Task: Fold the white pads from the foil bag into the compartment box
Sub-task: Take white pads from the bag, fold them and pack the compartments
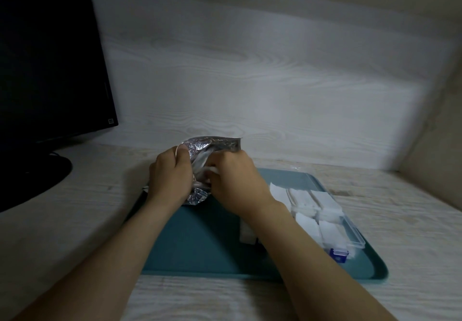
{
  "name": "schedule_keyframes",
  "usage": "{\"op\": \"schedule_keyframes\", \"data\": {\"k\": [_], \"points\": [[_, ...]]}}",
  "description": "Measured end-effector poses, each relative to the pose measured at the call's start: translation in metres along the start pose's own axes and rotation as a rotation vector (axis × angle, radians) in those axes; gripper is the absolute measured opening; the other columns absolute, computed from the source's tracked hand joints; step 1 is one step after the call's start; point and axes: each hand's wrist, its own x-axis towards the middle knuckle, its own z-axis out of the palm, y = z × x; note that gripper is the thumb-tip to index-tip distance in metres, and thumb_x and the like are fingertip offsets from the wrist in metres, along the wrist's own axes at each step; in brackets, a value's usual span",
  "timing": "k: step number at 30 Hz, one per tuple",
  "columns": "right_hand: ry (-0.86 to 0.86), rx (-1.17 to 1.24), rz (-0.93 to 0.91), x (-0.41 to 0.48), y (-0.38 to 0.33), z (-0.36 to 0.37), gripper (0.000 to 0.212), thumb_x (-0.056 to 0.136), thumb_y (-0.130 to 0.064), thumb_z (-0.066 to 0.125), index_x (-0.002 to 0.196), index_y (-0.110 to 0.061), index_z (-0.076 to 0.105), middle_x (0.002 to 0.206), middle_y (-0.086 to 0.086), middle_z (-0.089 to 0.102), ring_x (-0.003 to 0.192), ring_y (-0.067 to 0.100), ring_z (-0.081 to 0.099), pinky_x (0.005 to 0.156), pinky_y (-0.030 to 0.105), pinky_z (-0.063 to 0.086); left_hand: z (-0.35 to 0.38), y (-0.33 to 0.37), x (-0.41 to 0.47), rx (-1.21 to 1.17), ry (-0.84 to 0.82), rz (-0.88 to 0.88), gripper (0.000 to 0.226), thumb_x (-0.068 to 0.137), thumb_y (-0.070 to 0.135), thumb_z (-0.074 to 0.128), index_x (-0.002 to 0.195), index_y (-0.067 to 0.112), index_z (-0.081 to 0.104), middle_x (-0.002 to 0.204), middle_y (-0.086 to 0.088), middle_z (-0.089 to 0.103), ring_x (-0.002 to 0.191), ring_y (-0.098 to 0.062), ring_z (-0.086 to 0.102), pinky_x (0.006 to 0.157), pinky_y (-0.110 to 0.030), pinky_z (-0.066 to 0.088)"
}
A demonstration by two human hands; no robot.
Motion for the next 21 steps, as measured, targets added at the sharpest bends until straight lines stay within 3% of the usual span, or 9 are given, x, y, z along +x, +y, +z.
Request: {"op": "schedule_keyframes", "data": {"k": [4, 8, 11, 15, 18, 21], "points": [[0.221, 0.108, 0.042, -0.011, -0.001, -0.012, 0.009, 0.076, -0.017, 0.051, 0.084, -0.013, 0.051, 0.087, 0.014, 0.063, 0.074, 0.032, 0.055, 0.064, 0.030, 0.027, 0.002, -0.001, 0.001, -0.024, -0.002, 0.024, 0.041, 0.109, 0.028, 0.041, 0.080, 0.004, 0.057, 0.080, -0.008, 0.063, 0.087, -0.034, 0.054, 0.073, -0.037, 0.035], [0.261, 0.147, 0.069, -0.012, 0.002, -0.010, 0.016, 0.086, -0.002, 0.059, 0.098, -0.007, 0.050, 0.090, 0.011, 0.056, 0.073, 0.031, 0.052, 0.063, 0.033, 0.027, 0.002, -0.001, -0.002, -0.088, -0.045, 0.057, 0.038, 0.105, 0.035, 0.049, 0.073, 0.017, 0.054, 0.072, 0.002, 0.061, 0.081, -0.027, 0.055, 0.070, -0.037, 0.037], [0.228, 0.163, 0.081, -0.013, 0.005, -0.009, 0.013, 0.096, 0.000, 0.052, 0.105, -0.006, 0.045, 0.077, 0.011, 0.057, 0.062, 0.027, 0.040, 0.057, 0.038, 0.020, 0.000, -0.001, -0.004, -0.162, -0.108, 0.066, 0.028, 0.092, 0.047, 0.051, 0.092, 0.025, 0.068, 0.086, 0.009, 0.071, 0.089, -0.014, 0.064, 0.074, -0.032, 0.045], [0.157, 0.157, 0.077, -0.016, 0.004, -0.006, 0.023, 0.094, 0.001, 0.051, 0.116, -0.006, 0.049, 0.075, 0.013, 0.061, 0.062, 0.033, 0.046, 0.056, 0.039, 0.024, -0.001, 0.000, -0.006, -0.169, -0.163, 0.067, 0.036, 0.085, 0.049, 0.049, 0.107, 0.030, 0.070, 0.097, 0.014, 0.074, 0.098, -0.009, 0.066, 0.085, -0.033, 0.052], [0.081, 0.141, 0.055, -0.016, 0.004, -0.005, 0.036, 0.089, -0.008, 0.064, 0.124, -0.009, 0.057, 0.094, 0.014, 0.071, 0.085, 0.038, 0.063, 0.064, 0.039, 0.039, 0.000, 0.000, -0.008, -0.172, -0.204, 0.067, 0.036, 0.089, 0.053, 0.049, 0.108, 0.030, 0.069, 0.101, 0.013, 0.074, 0.100, -0.006, 0.066, 0.088, -0.033, 0.052], [0.050, 0.080, 0.041, -0.014, 0.003, -0.005, 0.034, 0.088, -0.015, 0.072, 0.122, -0.015, 0.066, 0.112, 0.010, 0.073, 0.104, 0.036, 0.066, 0.082, 0.043, 0.052, -0.002, 0.003, -0.008, -0.199, -0.211, 0.067, 0.036, 0.088, 0.053, 0.050, 0.106, 0.028, 0.070, 0.100, 0.012, 0.075, 0.100, -0.006, 0.066, 0.088, -0.032, 0.051]]}}
